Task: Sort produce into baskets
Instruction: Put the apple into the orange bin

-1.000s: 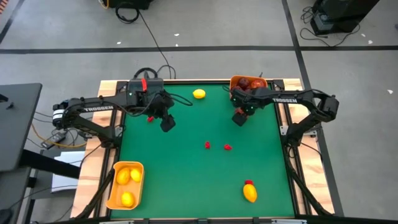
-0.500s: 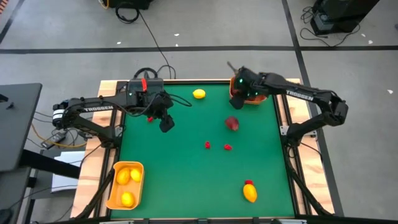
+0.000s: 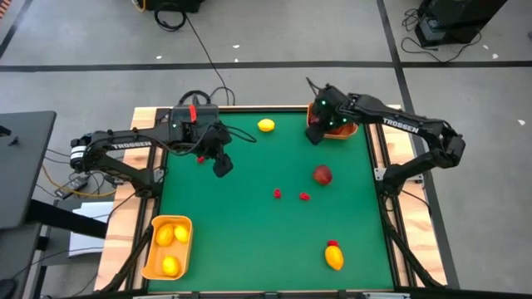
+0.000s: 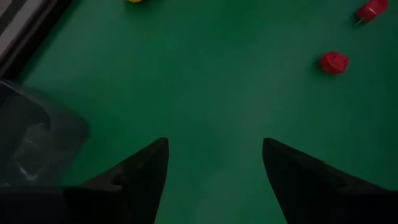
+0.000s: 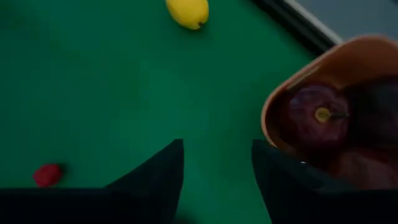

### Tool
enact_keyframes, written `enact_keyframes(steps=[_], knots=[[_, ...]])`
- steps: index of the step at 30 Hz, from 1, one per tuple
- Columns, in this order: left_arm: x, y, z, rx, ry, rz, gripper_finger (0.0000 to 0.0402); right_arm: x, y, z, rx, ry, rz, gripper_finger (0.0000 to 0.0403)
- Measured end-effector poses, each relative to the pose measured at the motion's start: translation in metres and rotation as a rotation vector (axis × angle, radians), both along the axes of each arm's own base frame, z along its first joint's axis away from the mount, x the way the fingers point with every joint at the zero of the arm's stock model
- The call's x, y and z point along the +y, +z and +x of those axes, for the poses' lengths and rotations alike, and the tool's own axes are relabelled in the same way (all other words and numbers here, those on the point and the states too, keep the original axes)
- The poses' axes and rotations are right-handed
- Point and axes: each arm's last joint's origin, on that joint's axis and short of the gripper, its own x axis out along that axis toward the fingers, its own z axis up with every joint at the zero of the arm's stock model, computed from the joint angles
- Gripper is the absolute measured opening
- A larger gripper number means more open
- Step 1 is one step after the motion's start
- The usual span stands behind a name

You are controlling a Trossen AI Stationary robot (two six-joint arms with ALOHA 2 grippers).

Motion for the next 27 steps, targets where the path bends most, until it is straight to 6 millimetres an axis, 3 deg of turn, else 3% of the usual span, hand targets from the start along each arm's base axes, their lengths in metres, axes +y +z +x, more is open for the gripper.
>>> enact_keyframes(steps=[5, 8, 12, 17, 23, 27], knots=[[-0.007, -0.004, 0.001, -0.005, -0.043, -0.020, 0.0242, 0.011, -0.001, 0.006, 0.009, 0.044, -0.002, 0.0246], [-0.015, -0.019, -0.005, -0.002, -0.075, -0.046, 0.0232, 0.018, -0.001, 0.009, 0.008, 0.051, 0.011, 0.0273], [-0.025, -0.044, -0.014, -0.122, -0.111, -0.176, 0.0223, 0.026, -0.001, 0.013, 0.001, 0.040, 0.029, 0.0300], [-0.032, -0.061, -0.021, -0.264, -0.096, -0.254, 0.0214, 0.034, 0.000, 0.020, -0.034, 0.022, 0.023, 0.0307], [-0.033, -0.056, -0.023, -0.299, -0.057, -0.305, 0.0214, 0.039, 0.001, 0.025, -0.056, 0.042, 0.006, 0.0306], [-0.040, -0.038, -0.026, -0.328, -0.089, -0.363, 0.0214, 0.040, -0.011, 0.021, -0.015, 0.040, 0.036, 0.0306]])
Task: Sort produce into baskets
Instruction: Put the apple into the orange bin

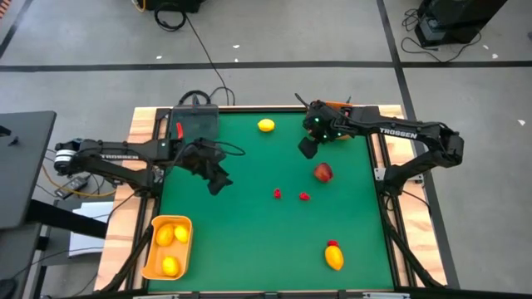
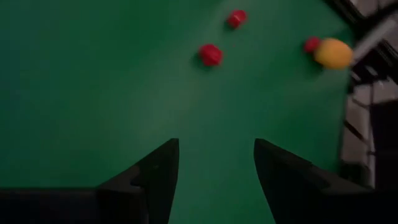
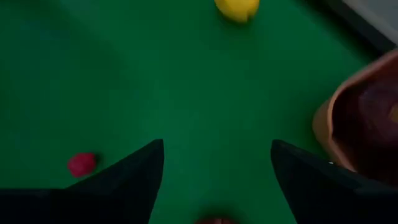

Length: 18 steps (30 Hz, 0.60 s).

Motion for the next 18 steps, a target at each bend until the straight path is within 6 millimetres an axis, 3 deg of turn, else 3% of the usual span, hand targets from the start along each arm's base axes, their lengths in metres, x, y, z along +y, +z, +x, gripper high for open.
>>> enact_keyframes(steps=[7, 11, 18], knots=[[-0.011, 0.022, -0.024, -0.076, -0.015, 0.082, 0.0214, 0.013, -0.032, -0.007, 0.076, -0.023, 0.102, 0.0305], [-0.019, 0.043, -0.039, -0.242, -0.049, 0.078, 0.0213, 0.021, -0.050, -0.014, 0.143, -0.021, 0.139, 0.0305], [-0.019, 0.055, -0.058, -0.323, -0.010, 0.138, 0.0213, 0.036, -0.059, -0.014, 0.155, -0.047, 0.195, 0.0305]])
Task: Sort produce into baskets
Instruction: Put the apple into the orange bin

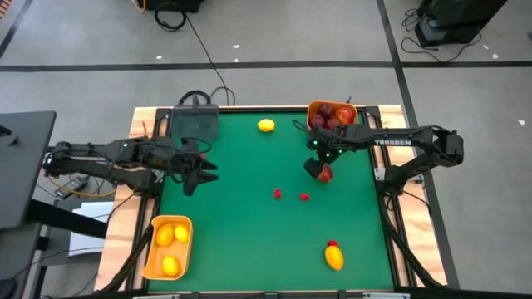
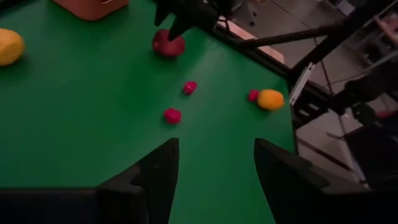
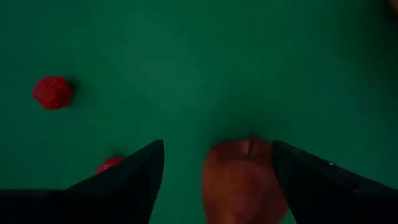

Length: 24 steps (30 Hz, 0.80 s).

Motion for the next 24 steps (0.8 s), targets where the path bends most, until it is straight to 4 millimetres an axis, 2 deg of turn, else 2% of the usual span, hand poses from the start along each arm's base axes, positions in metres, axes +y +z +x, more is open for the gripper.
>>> enact_keyframes(steps=[8, 14, 24], knots=[[0.001, -0.003, 0.001, 0.021, -0.040, 0.077, 0.0213, 0.030, 0.000, 0.007, 0.000, -0.016, 0.033, 0.0305], [0.007, -0.003, 0.011, -0.009, -0.163, 0.039, 0.0213, 0.053, 0.000, 0.010, 0.003, -0.016, 0.018, 0.0305], [0.018, -0.020, 0.030, 0.096, -0.134, 0.044, 0.0213, 0.061, 0.000, 0.010, 0.025, 0.121, -0.100, 0.0305]])
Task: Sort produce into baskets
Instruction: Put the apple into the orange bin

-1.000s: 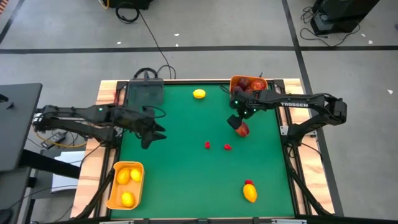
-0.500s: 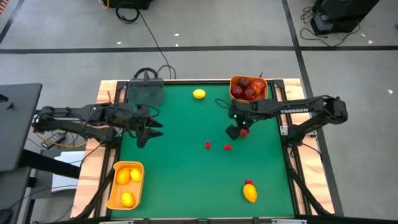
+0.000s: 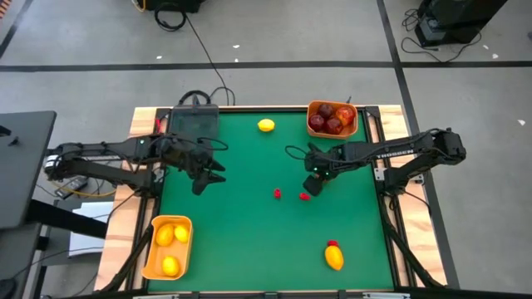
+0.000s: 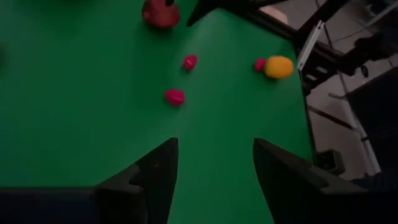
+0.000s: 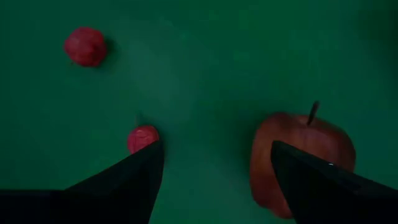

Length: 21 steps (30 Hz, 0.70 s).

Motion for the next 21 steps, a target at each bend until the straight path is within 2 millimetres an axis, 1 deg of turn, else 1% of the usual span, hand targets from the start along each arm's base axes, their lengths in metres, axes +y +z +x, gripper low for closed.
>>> enact_keyframes(steps=[3, 5, 10, 15, 18, 21], knots=[[-0.002, -0.005, 0.006, 0.024, -0.074, -0.041, 0.0213, -0.001, 0.000, 0.000, 0.008, 0.054, -0.026, 0.0306], [-0.002, -0.009, 0.010, 0.045, -0.098, -0.051, 0.0213, -0.004, 0.000, -0.002, 0.028, 0.053, -0.066, 0.0310], [-0.001, -0.017, 0.018, 0.095, -0.048, -0.077, 0.0213, -0.020, -0.002, -0.012, 0.120, -0.070, -0.126, 0.0336], [-0.001, -0.020, 0.022, 0.113, -0.032, -0.100, 0.0213, -0.028, -0.004, -0.014, 0.129, -0.103, -0.088, 0.0367], [0.000, -0.021, 0.023, 0.119, -0.030, -0.100, 0.0213, -0.032, -0.017, -0.022, 0.160, -0.126, -0.049, 0.0384], [0.000, -0.021, 0.023, 0.119, -0.005, -0.096, 0.0213, -0.036, -0.033, -0.028, 0.144, -0.170, 0.022, 0.0392]])
